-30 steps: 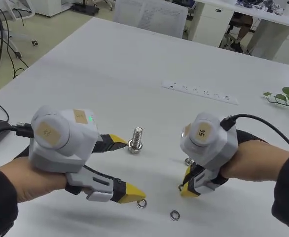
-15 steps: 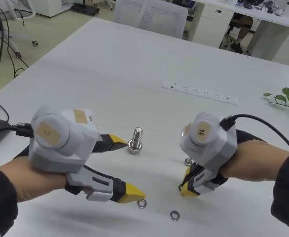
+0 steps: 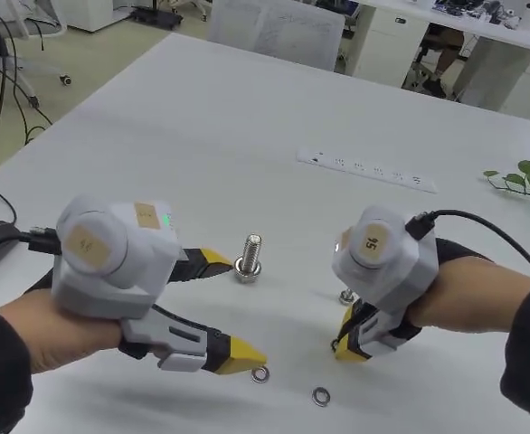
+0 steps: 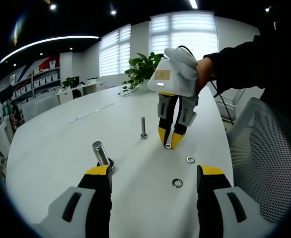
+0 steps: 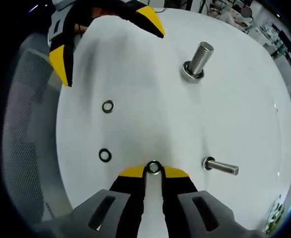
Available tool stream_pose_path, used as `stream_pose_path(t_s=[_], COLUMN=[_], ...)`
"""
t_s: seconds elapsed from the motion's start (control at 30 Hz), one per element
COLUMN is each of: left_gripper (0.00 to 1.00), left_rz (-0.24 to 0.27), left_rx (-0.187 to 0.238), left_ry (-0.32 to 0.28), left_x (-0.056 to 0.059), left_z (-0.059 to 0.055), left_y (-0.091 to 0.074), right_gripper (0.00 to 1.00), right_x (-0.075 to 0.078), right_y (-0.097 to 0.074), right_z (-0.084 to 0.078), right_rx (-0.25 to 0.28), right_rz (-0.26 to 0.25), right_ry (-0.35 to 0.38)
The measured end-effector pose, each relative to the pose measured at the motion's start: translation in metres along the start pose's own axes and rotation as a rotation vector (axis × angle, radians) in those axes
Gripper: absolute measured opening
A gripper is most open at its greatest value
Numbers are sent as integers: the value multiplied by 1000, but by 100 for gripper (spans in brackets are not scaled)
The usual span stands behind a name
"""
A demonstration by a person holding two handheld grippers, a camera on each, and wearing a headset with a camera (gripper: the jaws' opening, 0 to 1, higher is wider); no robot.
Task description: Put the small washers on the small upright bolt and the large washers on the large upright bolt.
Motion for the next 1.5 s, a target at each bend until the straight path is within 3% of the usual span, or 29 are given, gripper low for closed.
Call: stream_pose_path(t_s=[0.83, 1.17, 1.5], left_gripper=[69, 69, 69], left_rz=[-5, -2, 4], left_rx=[-1, 0, 2], left_ry=[2, 3, 2], left_x=[-1, -1, -1], left_z=[0, 0, 1], left_y=[1, 0, -1], right_gripper=[13, 13, 13], right_x=[12, 14, 26], right_y=[-50, -68, -90], right_z=[-23, -17, 5], right_rx=[38, 41, 47], right_rz=[-64, -97, -142], right_ry=[75, 57, 12])
Point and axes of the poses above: the centre of the closed fingertips' face, and the gripper's own axes: y roughly forward along the fingers, x roughly to its right, z roughly out of its top, the point moved 1 cm from there along -y, roughly backward along the fingers, and after that the axes turned 15 degrees about z, right-handed, at the moved point
